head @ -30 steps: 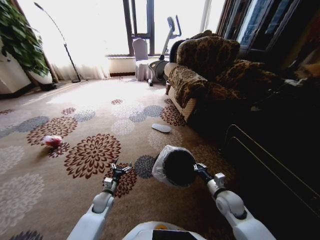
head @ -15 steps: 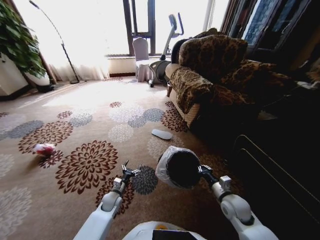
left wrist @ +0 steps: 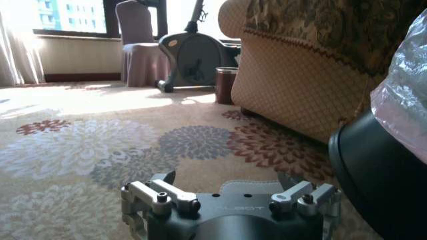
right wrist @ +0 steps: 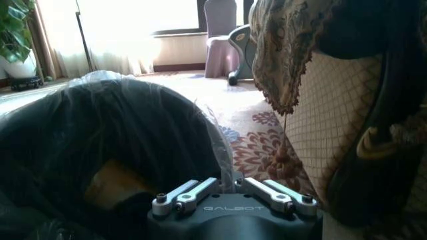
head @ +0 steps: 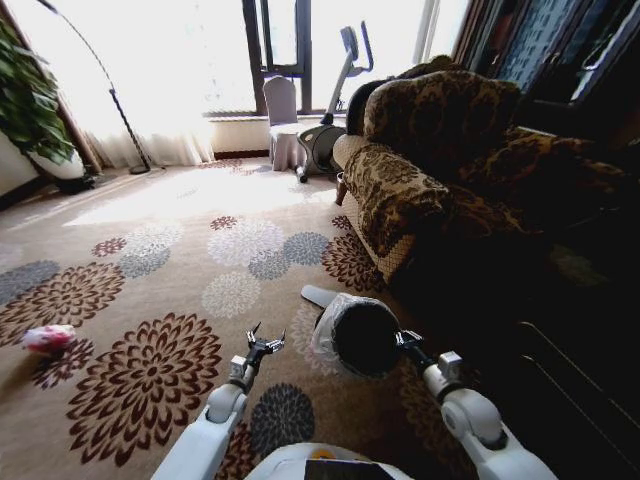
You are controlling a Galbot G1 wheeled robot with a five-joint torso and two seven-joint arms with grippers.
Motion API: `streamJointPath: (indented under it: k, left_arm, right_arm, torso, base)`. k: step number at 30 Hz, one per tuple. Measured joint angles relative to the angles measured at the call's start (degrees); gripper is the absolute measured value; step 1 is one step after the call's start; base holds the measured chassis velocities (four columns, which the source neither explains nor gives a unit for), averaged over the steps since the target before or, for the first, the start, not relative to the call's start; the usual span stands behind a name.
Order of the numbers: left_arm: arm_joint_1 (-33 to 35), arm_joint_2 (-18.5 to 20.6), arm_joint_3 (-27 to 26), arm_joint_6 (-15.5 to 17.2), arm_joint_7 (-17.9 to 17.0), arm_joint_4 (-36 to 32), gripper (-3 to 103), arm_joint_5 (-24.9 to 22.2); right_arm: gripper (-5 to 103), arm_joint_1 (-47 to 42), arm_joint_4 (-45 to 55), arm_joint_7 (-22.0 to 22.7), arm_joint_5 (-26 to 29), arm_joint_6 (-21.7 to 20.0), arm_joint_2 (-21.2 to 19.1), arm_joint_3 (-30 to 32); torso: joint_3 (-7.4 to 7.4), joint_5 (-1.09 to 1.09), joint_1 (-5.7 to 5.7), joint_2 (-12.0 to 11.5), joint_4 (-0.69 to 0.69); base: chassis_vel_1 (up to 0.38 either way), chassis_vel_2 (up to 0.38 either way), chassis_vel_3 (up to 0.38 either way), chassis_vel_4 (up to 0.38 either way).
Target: Pick up the trash from the ground and place it into the trash bin.
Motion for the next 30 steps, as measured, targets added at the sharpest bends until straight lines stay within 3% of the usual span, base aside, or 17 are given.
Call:
streamJointPath:
  k: [12, 30]
  left_arm:
    - [-0.01, 0.01, -0.07, -0.05, -0.01, 0.0, 100, 0.0]
    - [0.06, 0.02, -0.1, -0.06, -0.04, -0.04, 100, 0.0]
  right_arm:
    - [1, 0.07, -0.04, -0.01, 0.05, 0.0, -0.02, -0.02]
    - [1, 0.05, -0.08, -0.02, 0.08, 0.0, -0.01, -0.06]
  torso:
    - [0.02, -0.02, 0.04, -0.01, 0.01]
    - [0.0, -0.02, 0.0, 0.0, 0.01]
  base:
    - [-0.289, 0.294, 0.269, -0.278]
    - [0.004, -0.016, -0.013, 0.004]
